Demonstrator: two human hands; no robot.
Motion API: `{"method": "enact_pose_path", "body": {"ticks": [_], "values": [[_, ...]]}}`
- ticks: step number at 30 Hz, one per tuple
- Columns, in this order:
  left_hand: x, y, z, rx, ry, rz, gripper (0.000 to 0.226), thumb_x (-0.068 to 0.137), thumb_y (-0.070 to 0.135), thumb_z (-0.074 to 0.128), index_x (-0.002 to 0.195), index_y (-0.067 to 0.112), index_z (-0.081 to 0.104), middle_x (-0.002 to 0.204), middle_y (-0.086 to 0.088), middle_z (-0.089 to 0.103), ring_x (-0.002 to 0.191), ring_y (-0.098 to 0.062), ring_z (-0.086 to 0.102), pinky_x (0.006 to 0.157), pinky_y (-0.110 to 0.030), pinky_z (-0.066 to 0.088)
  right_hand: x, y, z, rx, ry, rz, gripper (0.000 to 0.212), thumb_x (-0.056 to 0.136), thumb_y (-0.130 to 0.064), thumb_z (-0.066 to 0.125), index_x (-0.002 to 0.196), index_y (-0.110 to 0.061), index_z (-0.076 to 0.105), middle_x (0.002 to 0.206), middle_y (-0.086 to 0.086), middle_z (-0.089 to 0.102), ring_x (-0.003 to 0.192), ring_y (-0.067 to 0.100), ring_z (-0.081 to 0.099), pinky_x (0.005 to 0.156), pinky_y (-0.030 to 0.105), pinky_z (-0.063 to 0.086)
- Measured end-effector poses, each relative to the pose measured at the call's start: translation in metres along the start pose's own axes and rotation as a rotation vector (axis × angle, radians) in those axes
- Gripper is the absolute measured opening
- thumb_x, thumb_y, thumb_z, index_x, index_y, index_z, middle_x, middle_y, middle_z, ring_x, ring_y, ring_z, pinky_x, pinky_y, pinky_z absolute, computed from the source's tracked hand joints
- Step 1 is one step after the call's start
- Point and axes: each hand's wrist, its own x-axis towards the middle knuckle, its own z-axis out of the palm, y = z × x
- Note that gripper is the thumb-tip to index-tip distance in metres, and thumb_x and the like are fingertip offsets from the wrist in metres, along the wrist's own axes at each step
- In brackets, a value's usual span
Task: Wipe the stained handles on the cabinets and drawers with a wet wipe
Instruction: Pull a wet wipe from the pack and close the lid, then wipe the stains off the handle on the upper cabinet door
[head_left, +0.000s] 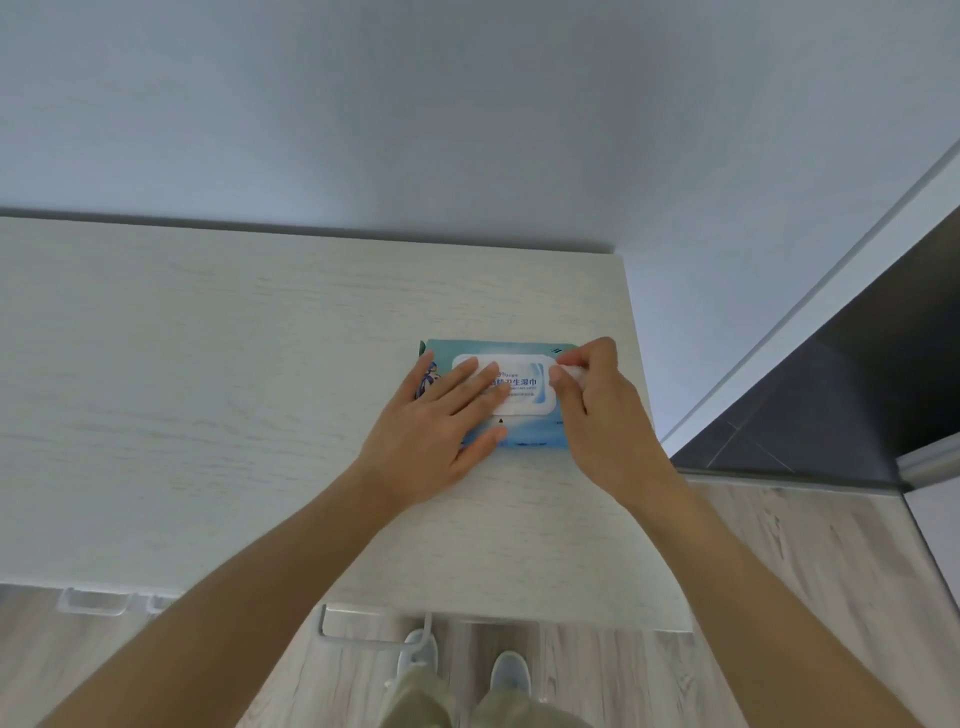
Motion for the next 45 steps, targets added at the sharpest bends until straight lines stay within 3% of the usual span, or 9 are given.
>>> {"method": "enact_pose_path", "body": {"ticks": [6, 11, 14, 19, 25, 29, 35, 40, 45], "values": [[-0.016, 0.020, -0.002, 0.024, -0.150, -0.164, 0.071, 0.094, 0.056, 0.007, 0.149, 0.016, 0.027, 0.155, -0.006, 0.023, 0.144, -0.024, 0.019, 0.118, -0.047, 0.010, -0.011, -0.005, 0.003, 0.229, 0.039, -0.004, 0.020, 0.091, -0.020, 0.063, 0.083, -0.038, 0.058, 0.084, -0.029, 0.060, 0.085, -0.016, 0.055, 0.070, 0.001, 0.043], [-0.047, 0.025, -0.012, 0.002, -0.068, -0.166, 0.069, 0.100, 0.051, 0.006, 0.140, 0.009, 0.045, 0.143, -0.012, 0.045, 0.132, -0.030, 0.043, 0.108, -0.054, 0.033, -0.025, -0.021, 0.013, 0.327, 0.047, 0.011, 0.023, 0.089, -0.022, 0.066, 0.082, -0.044, 0.063, 0.087, -0.031, 0.061, 0.089, -0.019, 0.056, 0.076, 0.000, 0.044], [-0.070, 0.021, -0.017, 0.005, -0.052, -0.147, 0.068, 0.102, 0.049, 0.009, 0.136, 0.008, 0.050, 0.141, -0.013, 0.048, 0.129, -0.030, 0.047, 0.104, -0.054, 0.039, -0.040, -0.030, 0.022, 0.277, 0.074, 0.015, 0.018, 0.094, -0.027, 0.057, 0.086, -0.020, 0.072, 0.089, -0.011, 0.066, 0.083, -0.014, 0.054, 0.073, 0.003, 0.041], [-0.122, 0.014, -0.012, 0.042, 0.015, -0.104, 0.065, 0.103, 0.048, 0.012, 0.136, 0.007, 0.051, 0.143, -0.014, 0.045, 0.131, -0.032, 0.045, 0.106, -0.052, 0.036, -0.080, -0.050, 0.043, 0.240, 0.090, 0.055, 0.020, 0.092, -0.017, 0.062, 0.110, -0.025, 0.067, 0.100, -0.023, 0.060, 0.093, -0.018, 0.053, 0.082, -0.006, 0.035], [-0.199, 0.010, 0.003, 0.054, 0.057, -0.050, 0.061, 0.101, 0.047, 0.021, 0.141, 0.008, 0.043, 0.148, -0.014, 0.037, 0.136, -0.032, 0.036, 0.109, -0.052, 0.033, -0.149, -0.071, 0.082, 0.192, 0.179, 0.138, 0.011, 0.089, -0.021, 0.067, 0.093, -0.030, 0.063, 0.093, -0.019, 0.062, 0.081, -0.018, 0.054, 0.076, -0.003, 0.037], [-0.234, 0.011, 0.009, 0.061, 0.065, -0.061, 0.064, 0.097, 0.047, 0.027, 0.142, 0.004, 0.041, 0.149, -0.015, 0.034, 0.137, -0.033, 0.035, 0.108, -0.052, 0.035, -0.191, -0.083, 0.099, 0.248, 0.193, 0.190, 0.027, 0.087, -0.017, 0.068, 0.083, -0.042, 0.059, 0.095, -0.016, 0.063, 0.088, -0.013, 0.057, 0.082, 0.003, 0.044], [-0.248, 0.006, 0.022, 0.128, 0.120, -0.137, 0.070, 0.095, 0.049, 0.031, 0.144, -0.001, 0.033, 0.152, -0.018, 0.028, 0.139, -0.033, 0.030, 0.110, -0.052, 0.032, -0.217, -0.081, 0.103, 0.223, 0.191, 0.255, 0.020, 0.084, -0.017, 0.072, 0.089, -0.031, 0.059, 0.086, -0.023, 0.062, 0.083, -0.014, 0.055, 0.073, 0.002, 0.041], [-0.248, 0.002, 0.055, 0.174, 0.233, -0.208, 0.084, 0.090, 0.050, 0.048, 0.148, 0.000, 0.012, 0.156, -0.017, 0.011, 0.144, -0.031, 0.011, 0.116, -0.050, 0.017, -0.217, -0.071, 0.109, 0.193, 0.220, 0.165, 0.020, 0.081, -0.014, 0.075, 0.081, -0.030, 0.062, 0.091, -0.011, 0.061, 0.083, -0.016, 0.053, 0.075, -0.001, 0.039], [-0.242, -0.007, 0.107, 0.270, 0.416, -0.186, 0.088, 0.094, 0.051, 0.048, 0.150, -0.001, 0.003, 0.158, -0.016, -0.006, 0.146, -0.030, -0.002, 0.117, -0.051, 0.013, -0.215, -0.044, 0.122, 0.204, 0.289, 0.087, 0.030, 0.080, -0.013, 0.076, 0.077, -0.038, 0.059, 0.087, -0.019, 0.059, 0.082, -0.014, 0.055, 0.072, 0.000, 0.040]]}}
